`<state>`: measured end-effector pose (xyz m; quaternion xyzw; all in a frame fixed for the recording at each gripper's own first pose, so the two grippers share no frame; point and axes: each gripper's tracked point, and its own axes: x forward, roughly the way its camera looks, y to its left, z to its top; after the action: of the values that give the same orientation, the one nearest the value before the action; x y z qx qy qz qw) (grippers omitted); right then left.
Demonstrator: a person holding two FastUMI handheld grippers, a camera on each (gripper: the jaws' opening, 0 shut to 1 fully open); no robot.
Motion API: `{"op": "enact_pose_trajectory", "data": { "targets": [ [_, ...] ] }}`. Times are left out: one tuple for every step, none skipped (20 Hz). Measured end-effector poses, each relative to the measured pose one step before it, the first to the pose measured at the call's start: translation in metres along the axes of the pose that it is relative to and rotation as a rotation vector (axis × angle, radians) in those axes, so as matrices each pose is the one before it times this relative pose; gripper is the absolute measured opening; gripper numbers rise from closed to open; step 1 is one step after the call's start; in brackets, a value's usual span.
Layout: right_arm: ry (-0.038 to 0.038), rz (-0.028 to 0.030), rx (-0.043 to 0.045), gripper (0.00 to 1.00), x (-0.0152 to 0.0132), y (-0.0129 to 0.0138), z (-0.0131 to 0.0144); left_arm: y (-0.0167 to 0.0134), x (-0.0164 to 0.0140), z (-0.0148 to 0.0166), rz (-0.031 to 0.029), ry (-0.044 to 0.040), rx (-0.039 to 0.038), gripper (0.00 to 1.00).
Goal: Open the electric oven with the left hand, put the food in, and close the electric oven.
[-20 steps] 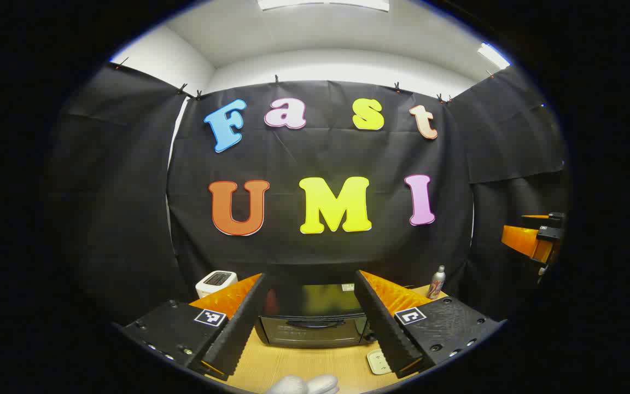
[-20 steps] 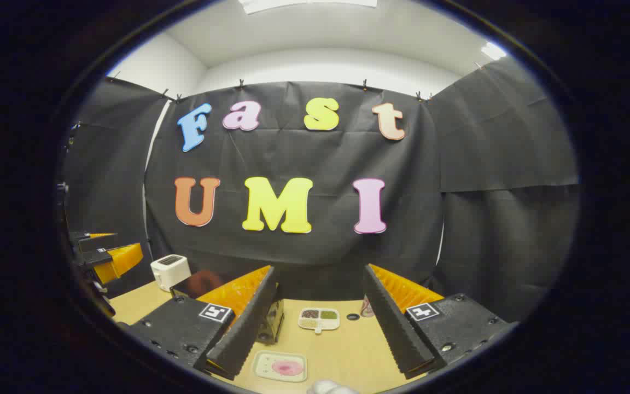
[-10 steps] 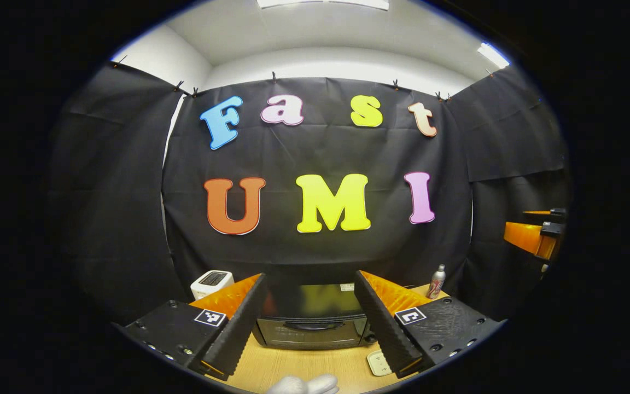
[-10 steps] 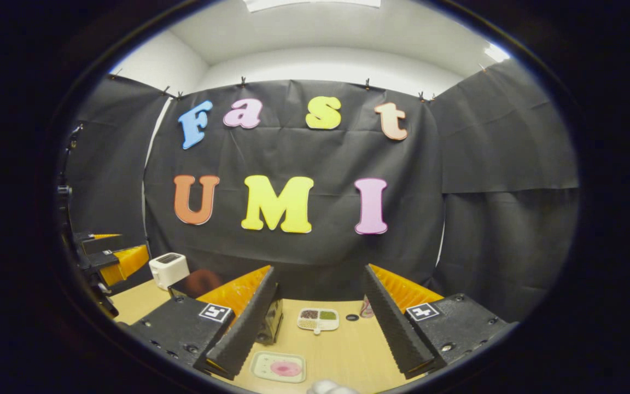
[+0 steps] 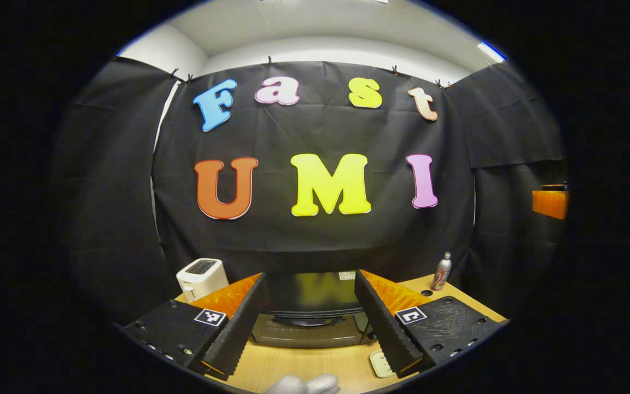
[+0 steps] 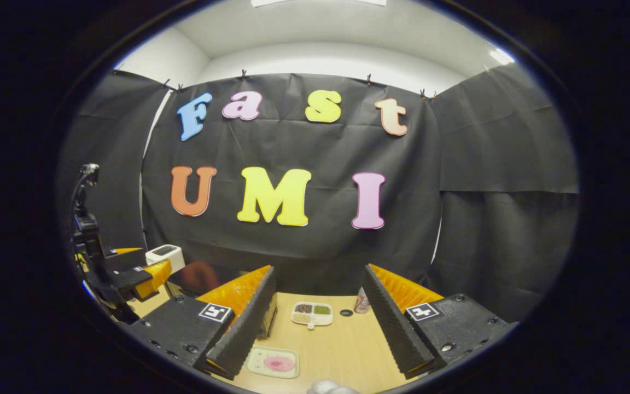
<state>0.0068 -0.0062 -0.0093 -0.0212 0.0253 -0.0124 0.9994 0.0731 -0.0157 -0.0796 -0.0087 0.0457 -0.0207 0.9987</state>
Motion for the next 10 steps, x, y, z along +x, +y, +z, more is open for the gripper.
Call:
{"op": "enact_pose_trajectory", "data": {
  "targets": [
    [0.00673,-0.00524,-0.00556,1.0,-0.00186,-0.00181,-0.00067,-0.00088,0.00821,-0.00997,-0.00003,0.00948,0.00055,0.96],
    [0.00853,-0.00316,-0.00478,0.97,-0.00117,-0.00147,-0.00218,0.00087,0.0076,-0.01248,0.00241,0.0209,-0.00142,0.96],
    [0.00956,-0.00813,-0.00493,0.97,-0.00126,-0.00251,-0.00177,0.0005,0.00874,-0.00872,-0.00159,0.0137,0.00673,0.97],
    [0.00623,-0.00512,-0.00288,0.96,-0.00093,-0.00268,-0.00202,-0.00036,0.00834,-0.00912,-0.0006,0.00885,0.00491,0.96],
    [0.00667,-0.00597,-0.00475,0.97,-0.00089,-0.00136,-0.00016,-0.00086,0.00762,-0.01103,-0.0008,0.02338,0.00131,0.96],
    [0.00806,-0.00649,-0.00488,0.97,-0.00028,-0.0018,-0.00206,-0.00072,0.00937,-0.00998,-0.00297,0.01393,0.00716,0.96],
    [0.00644,-0.00645,-0.00403,0.96,-0.00042,-0.00236,-0.00163,-0.00047,0.0076,-0.00699,-0.0015,0.00434,0.00598,0.96],
    [0.00802,-0.0042,-0.0049,0.96,-0.00078,-0.00073,-0.00201,0.00122,0.0068,-0.00733,0.00094,0.02245,0.00134,0.97],
    [0.00774,-0.00285,-0.00534,0.96,-0.00136,-0.00057,-0.00202,0.00068,0.00798,-0.00614,0.0037,0.00663,-0.00844,0.97],
    [0.00352,-0.00003,-0.00311,0.97,-0.0008,0.00045,-0.00174,-0.00045,0.00867,-0.00707,-0.00662,0.00946,-0.00938,0.96]
  ]
}}
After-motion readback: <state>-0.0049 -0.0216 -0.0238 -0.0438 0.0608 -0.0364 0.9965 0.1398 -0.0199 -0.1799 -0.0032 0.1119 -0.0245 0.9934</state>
